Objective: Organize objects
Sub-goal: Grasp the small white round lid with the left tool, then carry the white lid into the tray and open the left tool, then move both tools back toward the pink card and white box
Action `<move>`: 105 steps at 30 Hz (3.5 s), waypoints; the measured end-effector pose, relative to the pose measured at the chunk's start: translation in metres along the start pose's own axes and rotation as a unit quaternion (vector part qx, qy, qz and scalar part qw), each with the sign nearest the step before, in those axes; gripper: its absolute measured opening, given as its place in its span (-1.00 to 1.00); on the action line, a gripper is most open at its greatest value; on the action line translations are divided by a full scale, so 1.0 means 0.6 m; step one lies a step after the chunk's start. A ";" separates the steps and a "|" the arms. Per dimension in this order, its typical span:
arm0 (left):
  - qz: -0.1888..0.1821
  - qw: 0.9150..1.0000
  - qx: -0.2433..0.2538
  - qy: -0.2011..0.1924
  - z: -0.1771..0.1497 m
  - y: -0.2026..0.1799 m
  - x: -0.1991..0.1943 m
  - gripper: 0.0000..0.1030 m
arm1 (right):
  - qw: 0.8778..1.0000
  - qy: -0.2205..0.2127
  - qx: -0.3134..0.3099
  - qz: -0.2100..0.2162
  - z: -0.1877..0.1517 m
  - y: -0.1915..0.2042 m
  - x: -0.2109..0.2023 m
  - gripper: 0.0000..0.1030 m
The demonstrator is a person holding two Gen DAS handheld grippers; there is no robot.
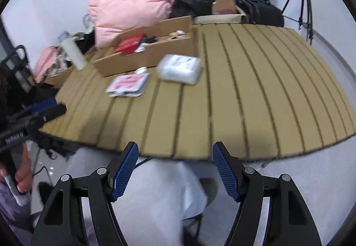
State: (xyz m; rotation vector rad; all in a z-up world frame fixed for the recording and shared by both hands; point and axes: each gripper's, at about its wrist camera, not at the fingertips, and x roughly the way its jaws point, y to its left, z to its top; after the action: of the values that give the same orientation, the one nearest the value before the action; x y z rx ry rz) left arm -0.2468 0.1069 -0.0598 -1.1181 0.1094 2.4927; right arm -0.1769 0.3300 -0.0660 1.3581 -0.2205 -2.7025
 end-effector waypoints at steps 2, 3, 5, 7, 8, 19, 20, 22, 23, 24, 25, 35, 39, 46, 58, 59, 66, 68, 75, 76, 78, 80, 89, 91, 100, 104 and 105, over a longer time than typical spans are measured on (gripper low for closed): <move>0.040 0.999 0.011 0.004 0.030 -0.001 0.066 0.52 | 0.999 -0.011 0.020 -0.028 0.032 -0.029 0.030 0.42; 0.070 0.997 0.012 0.008 0.038 -0.001 0.095 0.43 | 0.999 -0.015 0.036 -0.034 0.046 -0.046 0.044 0.42; 0.079 0.997 0.001 0.013 0.052 0.005 0.146 0.39 | 0.996 0.003 0.085 -0.038 0.079 -0.091 0.085 0.42; 0.059 0.998 -0.012 0.012 0.059 0.013 0.179 0.39 | 0.994 0.011 0.104 -0.030 0.110 -0.120 0.118 0.42; 0.063 0.998 -0.018 0.017 0.061 0.016 0.193 0.39 | 0.994 0.014 0.102 -0.037 0.130 -0.130 0.135 0.42; 0.083 0.995 -0.002 0.049 0.075 0.029 0.283 0.25 | 0.998 0.020 0.016 -0.056 0.250 -0.124 0.310 0.42; 0.075 0.996 -0.009 0.052 0.073 0.033 0.281 0.25 | 0.998 0.023 0.008 -0.052 0.243 -0.116 0.313 0.42; 0.063 0.996 -0.016 0.053 0.066 0.038 0.275 0.25 | 0.999 0.005 -0.028 -0.028 0.221 -0.089 0.299 0.42; 0.060 0.997 -0.013 0.049 0.060 0.038 0.270 0.25 | 0.999 0.002 -0.040 -0.019 0.210 -0.078 0.293 0.42; 0.061 0.997 -0.005 0.046 0.055 0.036 0.266 0.25 | 0.999 0.001 -0.048 -0.006 0.198 -0.067 0.287 0.42; 0.061 0.997 0.000 0.044 0.053 0.034 0.265 0.25 | 0.998 0.002 -0.056 0.007 0.188 -0.057 0.283 0.42; 0.047 0.998 0.030 0.038 0.049 0.016 0.271 -0.53 | 0.997 -0.002 -0.072 0.028 0.209 -0.035 0.312 -0.05; 0.034 0.999 0.015 0.039 0.052 0.025 0.273 -0.54 | 0.996 0.002 -0.084 0.013 0.208 -0.023 0.329 -0.41; 0.029 0.999 -0.021 0.037 0.050 0.044 0.243 -0.55 | 0.998 0.005 -0.070 0.000 0.202 -0.034 0.316 -0.41; -0.008 0.996 -0.087 0.009 0.004 0.031 0.030 -0.55 | 0.998 -0.031 -0.035 0.045 0.102 0.004 0.091 -0.41; -0.007 0.996 -0.085 0.006 -0.005 0.026 0.013 -0.55 | 0.998 -0.031 -0.038 0.050 0.091 0.013 0.073 -0.41; -0.008 0.995 -0.102 -0.008 -0.029 0.031 -0.053 -0.54 | 0.995 -0.046 -0.053 0.068 0.043 0.048 0.005 -0.41; -0.013 0.994 -0.106 -0.010 -0.020 0.038 -0.057 -0.54 | 0.996 -0.041 -0.046 0.068 0.045 0.049 0.007 -0.41; -0.004 0.992 -0.124 -0.024 0.093 0.097 -0.043 -0.54 | 0.996 -0.049 -0.063 0.046 0.137 0.070 0.014 -0.41; 0.001 0.992 -0.122 -0.024 0.114 0.104 -0.033 -0.54 | 0.995 -0.049 -0.066 0.049 0.169 0.074 0.022 -0.41; 0.010 0.994 -0.110 -0.018 0.150 0.116 -0.002 -0.54 | 0.994 -0.053 -0.074 0.058 0.212 0.081 0.037 -0.41; 0.014 0.994 -0.111 0.007 0.174 0.129 0.046 -0.54 | 0.993 -0.047 -0.085 0.064 0.269 0.093 0.078 -0.40; 0.052 0.981 -0.136 0.128 0.222 0.200 0.264 -0.50 | 0.994 0.074 -0.048 0.064 0.420 0.130 0.364 -0.39; 0.038 0.977 -0.155 0.139 0.221 0.216 0.278 -0.32 | 0.995 0.068 -0.045 0.065 0.431 0.129 0.395 -0.20; 0.061 0.985 -0.127 0.097 0.219 0.216 0.164 0.37 | 0.997 0.026 -0.005 0.076 0.448 0.086 0.343 0.78; 0.070 0.989 -0.118 0.052 0.173 0.194 0.049 0.66 | 0.997 0.018 -0.003 0.069 0.400 0.056 0.244 0.78; 0.070 0.990 -0.114 0.047 0.156 0.186 0.026 0.70 | 0.998 0.011 -0.006 0.065 0.376 0.050 0.209 0.78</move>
State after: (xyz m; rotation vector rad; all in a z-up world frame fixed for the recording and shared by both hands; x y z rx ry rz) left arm -0.3653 0.0314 -0.0179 -1.3630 -0.0763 2.6282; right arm -0.4316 0.2984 -0.0264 1.3198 -0.2803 -2.5776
